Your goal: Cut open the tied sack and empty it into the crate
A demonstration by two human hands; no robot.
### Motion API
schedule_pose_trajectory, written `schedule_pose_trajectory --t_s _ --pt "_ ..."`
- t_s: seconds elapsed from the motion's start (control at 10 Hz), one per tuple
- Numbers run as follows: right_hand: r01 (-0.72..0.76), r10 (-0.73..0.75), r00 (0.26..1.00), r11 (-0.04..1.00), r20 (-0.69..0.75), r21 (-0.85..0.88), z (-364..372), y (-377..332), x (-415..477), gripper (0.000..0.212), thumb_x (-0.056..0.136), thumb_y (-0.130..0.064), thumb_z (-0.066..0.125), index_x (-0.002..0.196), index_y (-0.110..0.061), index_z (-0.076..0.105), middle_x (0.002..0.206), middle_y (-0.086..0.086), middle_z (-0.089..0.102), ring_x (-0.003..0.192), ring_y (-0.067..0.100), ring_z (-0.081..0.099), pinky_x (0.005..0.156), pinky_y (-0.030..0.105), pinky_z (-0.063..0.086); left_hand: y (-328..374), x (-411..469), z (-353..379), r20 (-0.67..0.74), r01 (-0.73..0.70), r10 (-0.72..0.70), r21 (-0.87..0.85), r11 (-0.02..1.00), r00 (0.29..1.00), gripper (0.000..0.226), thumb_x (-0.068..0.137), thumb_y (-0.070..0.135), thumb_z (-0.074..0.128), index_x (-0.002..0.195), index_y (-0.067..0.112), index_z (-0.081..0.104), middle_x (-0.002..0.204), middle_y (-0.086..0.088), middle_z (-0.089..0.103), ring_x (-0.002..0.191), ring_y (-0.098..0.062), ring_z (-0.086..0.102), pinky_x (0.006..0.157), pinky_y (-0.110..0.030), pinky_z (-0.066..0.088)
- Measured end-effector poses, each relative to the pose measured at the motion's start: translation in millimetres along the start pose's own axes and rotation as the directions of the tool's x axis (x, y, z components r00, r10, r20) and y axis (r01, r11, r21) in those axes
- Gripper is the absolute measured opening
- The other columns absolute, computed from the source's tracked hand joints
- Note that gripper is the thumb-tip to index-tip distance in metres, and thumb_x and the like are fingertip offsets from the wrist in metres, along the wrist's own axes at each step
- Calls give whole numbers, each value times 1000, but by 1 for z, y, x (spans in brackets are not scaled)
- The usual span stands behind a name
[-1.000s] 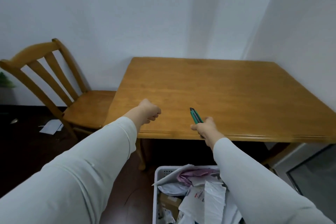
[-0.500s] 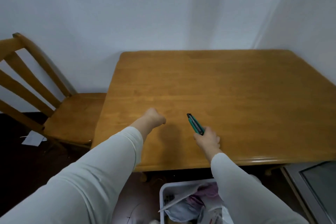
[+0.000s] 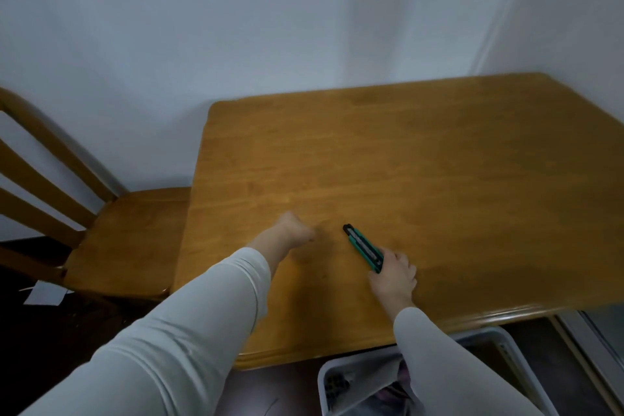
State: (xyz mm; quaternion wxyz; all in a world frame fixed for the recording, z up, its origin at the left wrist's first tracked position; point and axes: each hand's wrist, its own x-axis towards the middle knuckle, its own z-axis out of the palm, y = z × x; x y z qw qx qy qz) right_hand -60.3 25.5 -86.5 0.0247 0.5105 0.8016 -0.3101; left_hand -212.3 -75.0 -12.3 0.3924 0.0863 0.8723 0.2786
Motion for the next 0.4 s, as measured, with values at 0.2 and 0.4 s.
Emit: schedule_pose_trajectory --t_s 0.2,0.4 --pt "-31 31 999 999 -22 -22 -4 -1 -9 62 89 -27 61 143 -17 34 144 13 34 133 33 29 109 43 28 -15 -17 -2 -9 -11 11 -5 1000 1000 46 88 14 59 130 -2 50 131 -21 52 121 -35 51 96 -41 48" --pt "97 -98 994 995 -44 -10 -28 2 -55 56 89 -30 59 140 -17 38 141 12 38 130 31 33 107 41 30 -37 -72 -6 -53 -55 53 -26 998 997 41 90 16 59 126 -3 52 90 -9 58 73 -20 53 63 -29 45"
